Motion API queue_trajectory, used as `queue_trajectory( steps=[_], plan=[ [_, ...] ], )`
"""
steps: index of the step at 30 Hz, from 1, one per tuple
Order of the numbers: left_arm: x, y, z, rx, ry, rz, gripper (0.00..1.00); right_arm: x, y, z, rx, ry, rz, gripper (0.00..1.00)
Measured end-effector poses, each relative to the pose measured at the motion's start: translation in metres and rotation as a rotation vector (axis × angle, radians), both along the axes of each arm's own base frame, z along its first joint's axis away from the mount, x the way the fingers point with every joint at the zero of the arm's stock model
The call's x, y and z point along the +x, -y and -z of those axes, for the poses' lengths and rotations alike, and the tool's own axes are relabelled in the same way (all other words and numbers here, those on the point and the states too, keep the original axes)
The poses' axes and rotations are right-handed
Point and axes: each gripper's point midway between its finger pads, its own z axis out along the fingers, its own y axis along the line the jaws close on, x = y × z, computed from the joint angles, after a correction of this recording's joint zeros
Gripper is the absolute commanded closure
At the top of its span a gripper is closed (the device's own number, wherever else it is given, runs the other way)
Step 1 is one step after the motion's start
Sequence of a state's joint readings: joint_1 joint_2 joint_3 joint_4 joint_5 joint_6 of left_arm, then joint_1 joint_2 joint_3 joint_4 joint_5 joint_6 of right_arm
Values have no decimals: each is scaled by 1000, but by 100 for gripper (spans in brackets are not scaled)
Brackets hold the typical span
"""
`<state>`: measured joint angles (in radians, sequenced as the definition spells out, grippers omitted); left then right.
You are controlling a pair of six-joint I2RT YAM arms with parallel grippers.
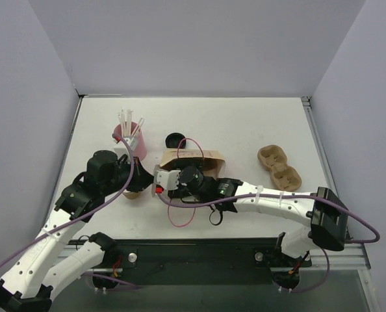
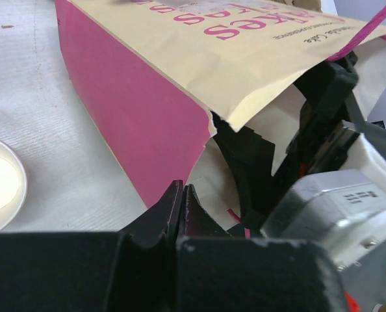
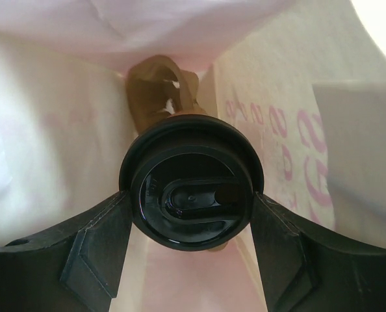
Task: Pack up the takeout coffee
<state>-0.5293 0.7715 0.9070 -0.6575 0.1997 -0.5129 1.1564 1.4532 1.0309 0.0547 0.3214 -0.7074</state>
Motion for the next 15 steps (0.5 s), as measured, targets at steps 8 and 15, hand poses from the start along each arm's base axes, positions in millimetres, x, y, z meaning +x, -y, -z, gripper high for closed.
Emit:
queue_trajectory(
  steps=[8, 15],
  plan=[
    [1, 2, 0, -10, -1, 3, 100, 22, 2, 6, -13, 108, 64, 58],
    [1, 3, 1, -9, -8, 9, 100, 25, 2, 7, -12, 112, 70, 58]
  ],
)
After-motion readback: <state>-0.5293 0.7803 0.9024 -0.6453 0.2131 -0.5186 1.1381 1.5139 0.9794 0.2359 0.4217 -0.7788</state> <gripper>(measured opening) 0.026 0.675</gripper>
